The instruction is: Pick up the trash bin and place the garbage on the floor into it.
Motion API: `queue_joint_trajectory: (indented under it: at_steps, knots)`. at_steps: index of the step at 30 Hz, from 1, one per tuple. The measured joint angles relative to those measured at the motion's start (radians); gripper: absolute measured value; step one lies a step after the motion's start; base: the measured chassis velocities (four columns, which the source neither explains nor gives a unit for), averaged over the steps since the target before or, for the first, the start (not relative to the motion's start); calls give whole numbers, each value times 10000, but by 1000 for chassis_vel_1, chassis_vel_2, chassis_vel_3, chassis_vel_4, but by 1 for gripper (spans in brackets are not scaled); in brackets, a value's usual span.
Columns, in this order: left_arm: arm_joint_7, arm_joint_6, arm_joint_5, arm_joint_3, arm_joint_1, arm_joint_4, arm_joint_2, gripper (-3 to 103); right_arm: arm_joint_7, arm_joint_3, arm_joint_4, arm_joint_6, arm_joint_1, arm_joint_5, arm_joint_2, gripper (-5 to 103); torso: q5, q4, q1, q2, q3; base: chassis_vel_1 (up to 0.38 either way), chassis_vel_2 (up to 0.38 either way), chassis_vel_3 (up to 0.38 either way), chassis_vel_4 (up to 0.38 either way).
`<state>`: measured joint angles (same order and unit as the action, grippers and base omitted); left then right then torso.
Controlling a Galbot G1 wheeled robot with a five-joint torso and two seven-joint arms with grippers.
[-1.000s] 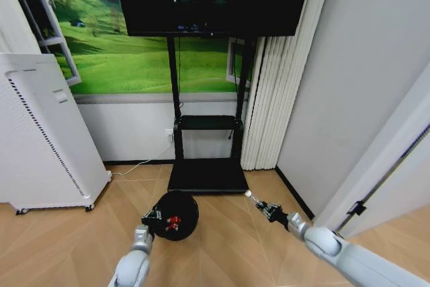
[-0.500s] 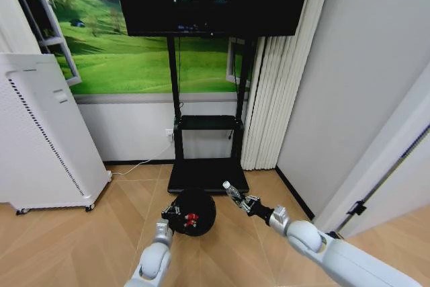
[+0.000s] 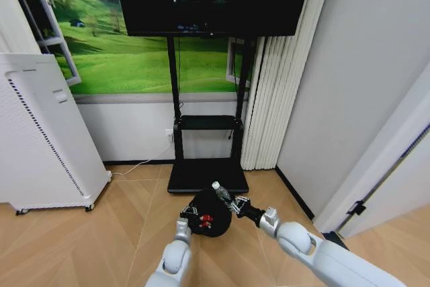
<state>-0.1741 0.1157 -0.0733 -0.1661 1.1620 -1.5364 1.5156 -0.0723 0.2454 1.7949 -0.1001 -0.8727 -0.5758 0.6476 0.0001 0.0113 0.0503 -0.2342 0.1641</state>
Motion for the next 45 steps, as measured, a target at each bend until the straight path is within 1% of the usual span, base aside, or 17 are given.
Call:
queue_joint_trajectory:
  at_steps: [6,8,9,12,15,16,18,20,21,23,26,27,35,36,39,44,45]
  knots:
    - [-5,2,58,39,29,0,18,6,-1,-29,-42,17,-76,-21,-8,15,0,-1,0,0,0,0,0,0,0]
    - [-5,2,70,20,35,-9,5,6,-10,-44,-4,45,-118,-26,-21,26,0,0,0,0,0,0,0,0,0]
    - [-5,2,70,20,35,-9,5,6,-10,-44,-4,45,-118,-26,-21,26,0,0,0,0,0,0,0,0,0]
    - [-5,2,85,21,-27,59,35,6,26,-48,45,52,-119,-26,-19,42,0,-1,0,0,0,0,0,0,0]
    - [-4,2,94,46,-101,117,74,6,62,-49,71,54,-117,-26,-20,47,0,-1,0,0,0,0,0,0,0]
    - [0,-1,96,78,-170,175,116,6,86,-49,80,55,-116,-26,-21,58,0,-1,0,0,0,0,0,0,0]
    - [9,-19,96,107,-227,225,147,6,101,-51,83,56,-117,-23,-21,58,0,0,0,0,0,0,0,0,0]
    - [17,-73,105,151,-330,326,209,6,140,-59,88,59,-132,-14,-21,70,0,0,0,0,0,0,0,0,0]
    - [17,-73,105,151,-330,326,209,6,140,-59,88,59,-132,-14,-21,70,0,0,0,0,0,0,0,0,0]
    - [17,-106,113,223,-428,428,277,6,191,-63,89,72,-162,3,-22,81,0,0,0,0,0,0,0,0,0]
    - [20,-107,113,277,-461,454,306,6,201,-69,86,76,-170,14,-30,86,0,1,0,0,0,0,0,0,0]
    - [22,-107,112,307,-478,454,313,6,206,-81,76,76,-174,18,-34,96,-1,0,0,0,0,0,0,0,0]
    - [44,-103,44,210,-333,103,-57,6,465,-390,-256,226,-240,-25,217,100,-1,1,0,0,0,0,0,0,0]
    - [46,-12,-109,-82,-17,-402,-482,6,669,-773,-736,323,-271,-61,538,100,-3,-1,0,0,0,0,0,0,0]
    - [29,112,-307,-692,565,-1220,-943,6,1104,-1385,-1575,479,-331,-70,1032,100,-2,-1,0,0,0,0,0,0,0]
    - [-3,155,-421,-1294,1212,-2082,-1451,6,1484,-1875,-2312,715,-362,-75,1417,100,-2,-1,0,0,-1,0,0,0,0]
    - [-24,177,-530,-1597,1601,-2620,-1761,6,1662,-2196,-2715,927,-376,-75,1726,100,-4,-2,0,0,-1,0,0,0,0]
